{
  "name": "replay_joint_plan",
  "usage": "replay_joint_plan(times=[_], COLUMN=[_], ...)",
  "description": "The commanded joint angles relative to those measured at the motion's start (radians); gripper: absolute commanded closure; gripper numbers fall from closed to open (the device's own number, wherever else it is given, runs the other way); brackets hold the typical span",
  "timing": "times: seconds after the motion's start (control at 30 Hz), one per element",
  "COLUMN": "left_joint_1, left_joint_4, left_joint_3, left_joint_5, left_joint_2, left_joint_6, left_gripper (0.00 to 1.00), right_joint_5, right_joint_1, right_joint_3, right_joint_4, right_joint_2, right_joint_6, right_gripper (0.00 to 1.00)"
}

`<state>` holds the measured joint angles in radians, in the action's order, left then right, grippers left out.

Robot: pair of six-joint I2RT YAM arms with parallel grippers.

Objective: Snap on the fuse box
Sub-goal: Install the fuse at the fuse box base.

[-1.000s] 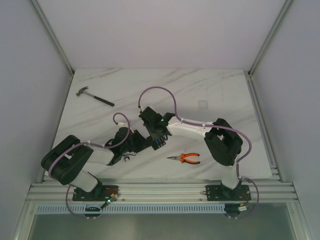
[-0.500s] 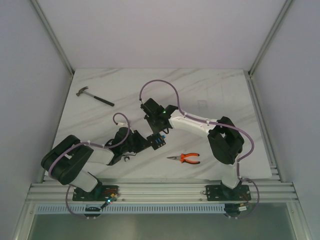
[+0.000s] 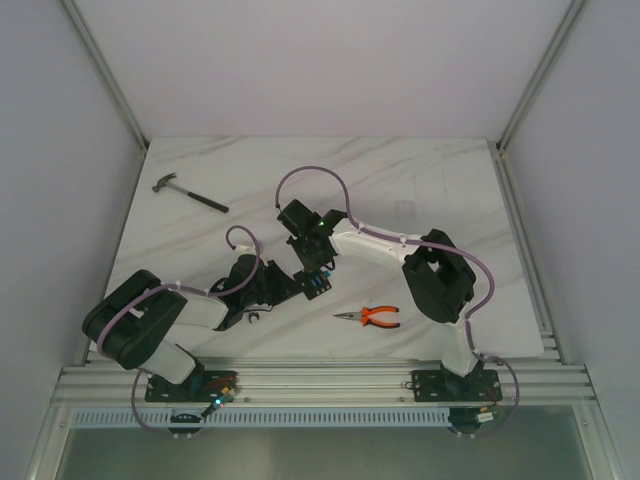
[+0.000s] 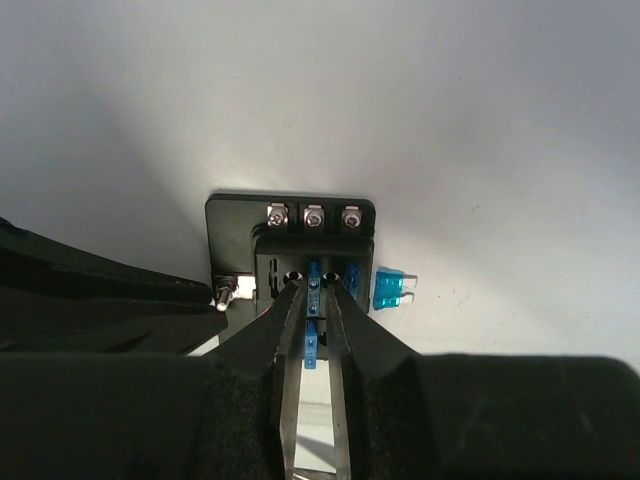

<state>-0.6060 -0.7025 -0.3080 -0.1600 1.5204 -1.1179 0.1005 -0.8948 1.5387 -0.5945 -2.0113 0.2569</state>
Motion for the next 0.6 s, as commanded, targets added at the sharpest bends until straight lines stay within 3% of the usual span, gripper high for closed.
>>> replay_joint_plan(times=[0.0,0.2,0.3,0.57], left_joint_1=[0.005,0.005,0.005,0.005], left_joint_4=[0.041,0.040,0.036,0.031], left_joint_3=[-0.011,-0.010,-0.011,-0.011], left_joint_5=[0.003,0.003,0.001,-0.003], left_joint_2=[0.018,0.022,0.025,0.032], left_joint_6=[0.008,0.009,0.008,0.008], left_gripper=[0.74,0.74,0.74,0.74], right_joint_5=[-0.011,-0.015,-0.012,-0.012], right_joint_1=[-0.001,0.000,-0.001,-0.005], right_joint_3=[0.039,0.051,0.052,0.051], right_joint_4=[-0.040,-0.058,-0.071,-0.096], right_joint_2=[-0.024,-0.042,-0.049,-0.094], right_joint_6=[-0.010,-0.005,-0.005,-0.016], right_gripper=[0.80,0.89,0.99,1.00])
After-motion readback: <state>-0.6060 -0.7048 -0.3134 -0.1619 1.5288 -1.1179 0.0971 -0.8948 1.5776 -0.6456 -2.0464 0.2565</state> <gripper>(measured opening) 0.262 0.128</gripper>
